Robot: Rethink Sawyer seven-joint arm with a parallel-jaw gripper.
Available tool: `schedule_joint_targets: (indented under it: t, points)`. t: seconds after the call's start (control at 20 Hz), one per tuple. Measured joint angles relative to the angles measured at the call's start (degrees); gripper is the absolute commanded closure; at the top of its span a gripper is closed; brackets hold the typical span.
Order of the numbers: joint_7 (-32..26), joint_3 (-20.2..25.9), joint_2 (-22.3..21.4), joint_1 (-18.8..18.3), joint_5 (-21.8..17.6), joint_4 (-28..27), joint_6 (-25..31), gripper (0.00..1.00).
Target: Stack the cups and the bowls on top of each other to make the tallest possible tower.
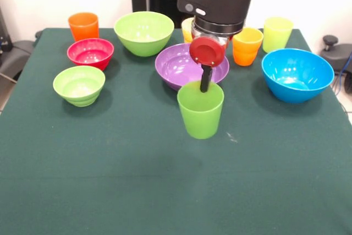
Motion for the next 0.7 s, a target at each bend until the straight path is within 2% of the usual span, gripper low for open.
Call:
schedule_joint_targets:
  t: [0.35, 0.7]
  points:
    - [0.0, -1.9, 0.6, -0.1, 0.0, -0.2, -4.2, 1.0]
    - [0.0, -2.8, 1.4, -0.4, 0.0, -0.2, -4.2, 1.0]
